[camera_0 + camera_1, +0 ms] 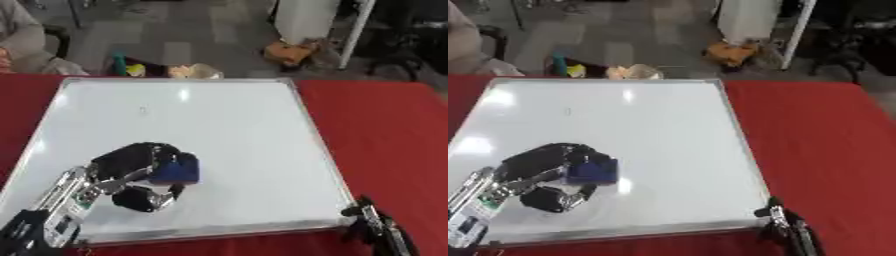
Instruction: Wipe the whiteboard clean with a brush.
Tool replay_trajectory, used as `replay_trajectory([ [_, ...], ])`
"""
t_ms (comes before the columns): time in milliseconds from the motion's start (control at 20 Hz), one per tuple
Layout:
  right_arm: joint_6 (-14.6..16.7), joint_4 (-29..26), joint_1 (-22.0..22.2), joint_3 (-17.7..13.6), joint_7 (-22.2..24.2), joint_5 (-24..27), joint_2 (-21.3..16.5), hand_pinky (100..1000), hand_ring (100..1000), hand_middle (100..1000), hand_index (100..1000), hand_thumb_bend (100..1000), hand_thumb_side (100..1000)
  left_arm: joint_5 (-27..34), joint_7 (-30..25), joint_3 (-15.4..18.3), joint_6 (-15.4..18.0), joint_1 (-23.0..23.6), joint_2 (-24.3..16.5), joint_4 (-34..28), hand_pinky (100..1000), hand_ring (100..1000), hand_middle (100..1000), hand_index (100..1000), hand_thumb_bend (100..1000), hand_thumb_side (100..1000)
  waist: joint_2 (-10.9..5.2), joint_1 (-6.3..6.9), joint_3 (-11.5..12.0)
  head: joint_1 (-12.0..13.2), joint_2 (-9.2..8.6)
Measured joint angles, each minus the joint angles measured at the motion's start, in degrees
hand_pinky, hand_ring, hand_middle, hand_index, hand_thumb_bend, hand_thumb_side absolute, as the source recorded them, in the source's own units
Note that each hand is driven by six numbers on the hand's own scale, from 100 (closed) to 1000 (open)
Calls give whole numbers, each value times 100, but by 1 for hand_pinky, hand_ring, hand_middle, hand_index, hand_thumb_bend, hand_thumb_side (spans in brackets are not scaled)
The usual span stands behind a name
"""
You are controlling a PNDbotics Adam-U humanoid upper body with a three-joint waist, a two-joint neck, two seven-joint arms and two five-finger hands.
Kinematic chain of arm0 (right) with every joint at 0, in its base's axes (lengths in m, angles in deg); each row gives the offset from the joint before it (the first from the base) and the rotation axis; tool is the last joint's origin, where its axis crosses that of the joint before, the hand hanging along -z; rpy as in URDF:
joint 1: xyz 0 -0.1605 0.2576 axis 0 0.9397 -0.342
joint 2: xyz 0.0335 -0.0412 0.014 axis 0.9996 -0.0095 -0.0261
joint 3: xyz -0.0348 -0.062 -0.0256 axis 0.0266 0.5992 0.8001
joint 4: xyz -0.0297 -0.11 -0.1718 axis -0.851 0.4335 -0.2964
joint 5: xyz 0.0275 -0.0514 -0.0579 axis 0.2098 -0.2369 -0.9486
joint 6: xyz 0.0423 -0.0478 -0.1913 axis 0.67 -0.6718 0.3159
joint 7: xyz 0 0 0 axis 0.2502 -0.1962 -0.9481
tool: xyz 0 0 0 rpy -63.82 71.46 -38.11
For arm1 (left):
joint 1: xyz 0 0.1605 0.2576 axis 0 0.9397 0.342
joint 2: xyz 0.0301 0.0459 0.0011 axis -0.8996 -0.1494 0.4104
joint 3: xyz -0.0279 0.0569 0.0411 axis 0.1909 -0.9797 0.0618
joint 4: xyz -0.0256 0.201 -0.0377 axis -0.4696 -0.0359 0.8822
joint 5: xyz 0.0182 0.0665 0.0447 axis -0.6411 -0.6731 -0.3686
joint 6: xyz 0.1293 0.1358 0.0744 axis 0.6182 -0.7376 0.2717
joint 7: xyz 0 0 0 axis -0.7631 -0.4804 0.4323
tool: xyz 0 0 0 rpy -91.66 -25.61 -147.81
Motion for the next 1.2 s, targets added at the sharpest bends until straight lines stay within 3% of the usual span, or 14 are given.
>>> replay_trajectory([
  [600,2,0,18,0,2,0,0,418,352,153,551,100,844,80,98,123,-169,-235,-1,-40,766,853,783,972,182,847,0,2,-10,-4,0],
  [1200,10,0,20,0,11,-1,4,419,352,153,551,100,844,-189,-48,74,-15,-509,124,656,769,854,781,977,181,902,33,-21,-31,0,0],
])
